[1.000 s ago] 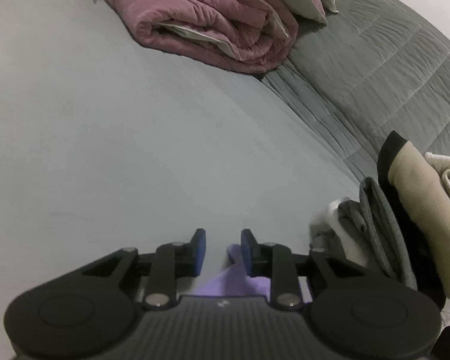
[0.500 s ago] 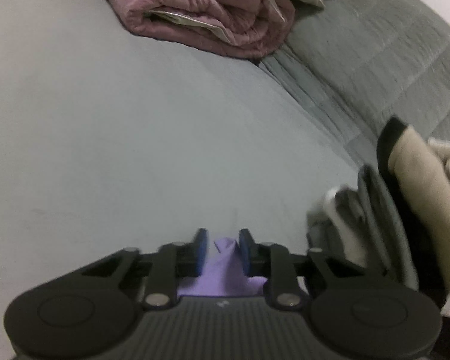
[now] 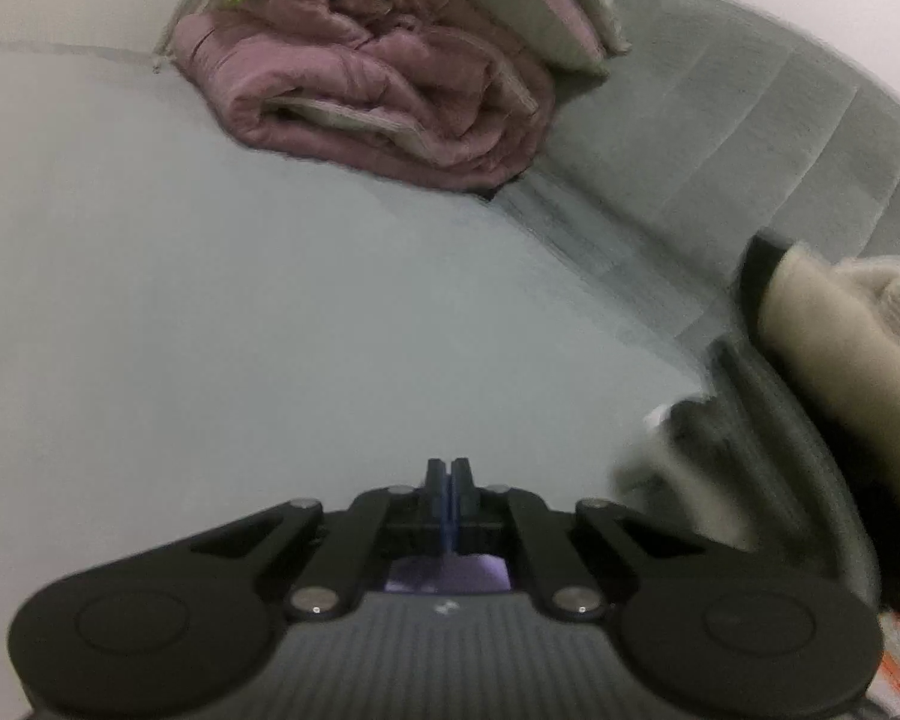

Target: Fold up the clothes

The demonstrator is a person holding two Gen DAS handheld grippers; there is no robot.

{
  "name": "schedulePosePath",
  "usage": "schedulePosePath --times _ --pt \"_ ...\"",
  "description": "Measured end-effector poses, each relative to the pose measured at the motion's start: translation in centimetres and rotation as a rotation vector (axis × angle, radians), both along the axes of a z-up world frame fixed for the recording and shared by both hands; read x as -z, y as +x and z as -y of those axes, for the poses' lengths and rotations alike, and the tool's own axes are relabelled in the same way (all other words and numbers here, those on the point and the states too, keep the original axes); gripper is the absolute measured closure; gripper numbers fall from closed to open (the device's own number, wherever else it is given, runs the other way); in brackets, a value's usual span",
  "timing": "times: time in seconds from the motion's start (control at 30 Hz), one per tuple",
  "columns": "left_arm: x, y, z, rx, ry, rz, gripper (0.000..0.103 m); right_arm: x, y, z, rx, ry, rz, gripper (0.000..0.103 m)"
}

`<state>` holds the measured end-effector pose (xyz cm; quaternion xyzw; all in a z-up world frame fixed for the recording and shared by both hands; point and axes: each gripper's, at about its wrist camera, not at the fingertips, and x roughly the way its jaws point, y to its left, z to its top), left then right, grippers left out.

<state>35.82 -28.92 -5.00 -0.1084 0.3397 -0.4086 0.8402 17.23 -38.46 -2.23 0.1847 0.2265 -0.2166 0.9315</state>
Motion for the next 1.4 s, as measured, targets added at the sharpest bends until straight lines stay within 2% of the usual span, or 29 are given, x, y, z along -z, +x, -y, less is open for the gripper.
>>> schedulePosePath --times 0.2,0.27,0.37,0.47,0.5,0.57,0.8,1.1,1.4 --pt "-1.3 0.1 -0.4 -0.080 0.012 0.031 0.101 0.1 0.1 0.5 -0.003 0.027 -0.005 0.103" --pt "-1.9 -0.2 -1.0 -0.083 0.009 0.033 0.098 0.0 0.0 0.6 -0.020 0.042 -0.001 0.099" --pt "-3.0 -1.0 -2.0 -0.086 0.015 0.045 0.091 -0.1 -0.2 0.8 -0.045 0.065 0.005 0.089" --pt "-4.4 -2.3 -3.2 -0.092 0.038 0.061 0.081 -0.2 -0.7 0.9 -0.074 0.106 0.005 0.081" --pt "-4.8 -2.9 -3.6 -0.096 0.048 0.066 0.077 -0.2 -0.9 0.9 -0.086 0.124 0.007 0.075" --pt "-5.5 -4.1 -4.7 -0.102 0.071 0.075 0.077 -0.4 -1.3 1.0 -0.107 0.159 0.011 0.070" --pt "-6.8 -8.5 -8.5 -0.124 0.150 0.090 0.077 -0.4 -1.9 1.7 -0.143 0.282 0.011 0.069" --pt "-7.0 -14.3 -13.1 -0.131 0.262 0.131 0.076 -0.9 -3.0 1.9 -0.199 0.394 -0.042 0.069" --pt "-4.7 -20.9 -17.5 -0.095 0.377 0.170 0.076 -0.7 -3.6 2.9 -0.254 0.485 -0.043 0.070"
